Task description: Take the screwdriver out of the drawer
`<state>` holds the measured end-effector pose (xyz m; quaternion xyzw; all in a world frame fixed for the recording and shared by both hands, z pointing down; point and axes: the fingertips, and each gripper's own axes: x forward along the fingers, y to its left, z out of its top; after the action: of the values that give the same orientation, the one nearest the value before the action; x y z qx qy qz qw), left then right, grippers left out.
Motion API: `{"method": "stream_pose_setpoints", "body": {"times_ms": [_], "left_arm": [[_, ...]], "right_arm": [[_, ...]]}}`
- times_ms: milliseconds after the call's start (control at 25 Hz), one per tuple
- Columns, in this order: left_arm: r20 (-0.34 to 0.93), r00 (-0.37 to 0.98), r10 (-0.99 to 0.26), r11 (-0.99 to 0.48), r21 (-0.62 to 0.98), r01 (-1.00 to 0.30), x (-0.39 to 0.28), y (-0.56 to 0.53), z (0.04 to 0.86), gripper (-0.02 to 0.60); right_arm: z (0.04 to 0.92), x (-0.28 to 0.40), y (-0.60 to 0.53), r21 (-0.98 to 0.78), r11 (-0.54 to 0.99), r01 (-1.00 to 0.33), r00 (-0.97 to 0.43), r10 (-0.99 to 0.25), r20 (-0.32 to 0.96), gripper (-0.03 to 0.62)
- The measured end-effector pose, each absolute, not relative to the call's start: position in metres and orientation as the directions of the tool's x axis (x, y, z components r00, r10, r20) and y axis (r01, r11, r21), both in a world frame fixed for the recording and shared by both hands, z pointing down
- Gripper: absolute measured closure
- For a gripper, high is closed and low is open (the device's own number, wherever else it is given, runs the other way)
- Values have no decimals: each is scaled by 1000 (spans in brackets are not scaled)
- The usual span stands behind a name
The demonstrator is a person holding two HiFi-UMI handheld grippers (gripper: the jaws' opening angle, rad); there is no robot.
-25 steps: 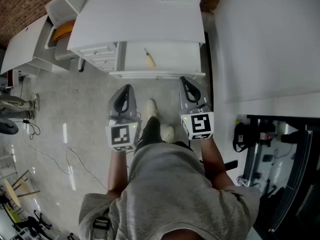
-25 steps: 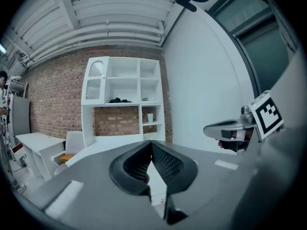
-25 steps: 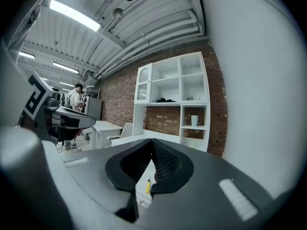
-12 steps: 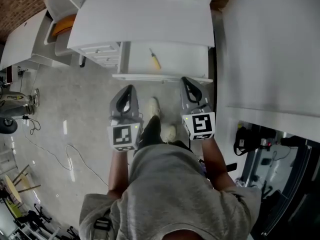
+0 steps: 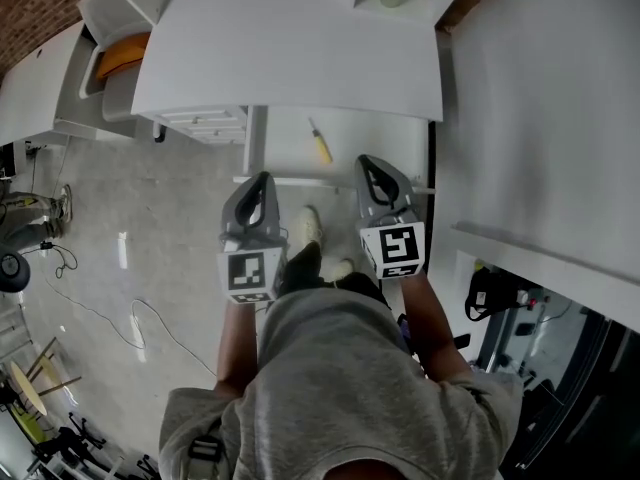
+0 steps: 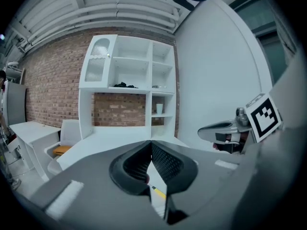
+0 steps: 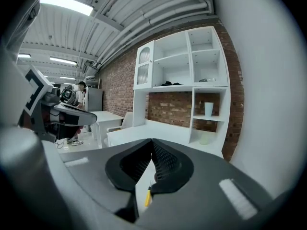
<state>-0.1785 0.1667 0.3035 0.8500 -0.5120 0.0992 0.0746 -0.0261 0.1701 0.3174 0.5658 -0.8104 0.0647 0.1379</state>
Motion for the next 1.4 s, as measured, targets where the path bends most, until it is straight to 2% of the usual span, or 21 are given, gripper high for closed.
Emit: {"method": "stream_pose_setpoints", "body": {"times_ms": [360, 920, 1400], "left_arm": [[301, 492, -817, -498, 64, -865, -179, 105, 346, 569], [458, 405, -791, -391, 129, -911, -171, 58, 457, 569], [548, 363, -753, -317, 181, -931, -167, 41, 557, 569]], "right_arm": [[366, -38, 108, 17, 359, -933, -324, -860, 395, 591], [488, -53, 50, -86, 505, -859, -454, -675, 581, 591], [604, -57, 25, -138, 560, -817, -480, -528, 700, 591]]}}
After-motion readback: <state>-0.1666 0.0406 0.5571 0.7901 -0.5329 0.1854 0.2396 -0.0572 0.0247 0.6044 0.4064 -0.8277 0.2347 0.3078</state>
